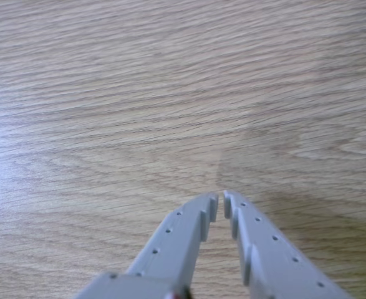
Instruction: Grasp a peg and put it in the crate.
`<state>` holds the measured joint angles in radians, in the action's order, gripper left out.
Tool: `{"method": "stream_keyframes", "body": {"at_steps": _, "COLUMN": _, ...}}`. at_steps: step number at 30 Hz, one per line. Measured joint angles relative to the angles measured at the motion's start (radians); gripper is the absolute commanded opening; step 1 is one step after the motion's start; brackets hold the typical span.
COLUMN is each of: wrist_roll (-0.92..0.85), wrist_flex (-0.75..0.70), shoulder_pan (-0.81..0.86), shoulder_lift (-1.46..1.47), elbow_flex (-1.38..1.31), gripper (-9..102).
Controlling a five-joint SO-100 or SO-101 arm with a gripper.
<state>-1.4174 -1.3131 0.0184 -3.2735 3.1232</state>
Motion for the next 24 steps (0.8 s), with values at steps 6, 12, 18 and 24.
{"method": "stream_keyframes", "body": {"at_steps": 6, "wrist_roll": 0.0, "wrist_flex": 0.0, "shoulder_pan": 0.0, "shoulder_lift": -0.002, "elbow_flex": 0.0, "gripper": -1}}
{"method": "stream_keyframes", "body": {"at_steps": 12, "wrist_roll": -0.002, "wrist_flex": 0.017, "shoulder_pan": 0.0, "shoulder_lift": -0.044, "elbow_flex": 0.0, "gripper": -1}}
{"method": "stream_keyframes", "body": {"at_steps": 18, "wrist_roll": -0.258, "wrist_flex": 0.152, "shoulder_pan": -0.069, "shoulder_lift": 0.164, "elbow_flex": -0.092, "gripper": -1}}
{"method": "stream_keyframes", "body": {"at_steps": 24, "wrist_roll": -0.739, "wrist_flex": 0.348, "shoulder_pan": -0.127, "shoulder_lift": 0.655, "elbow_flex": -0.383, "gripper": 0}}
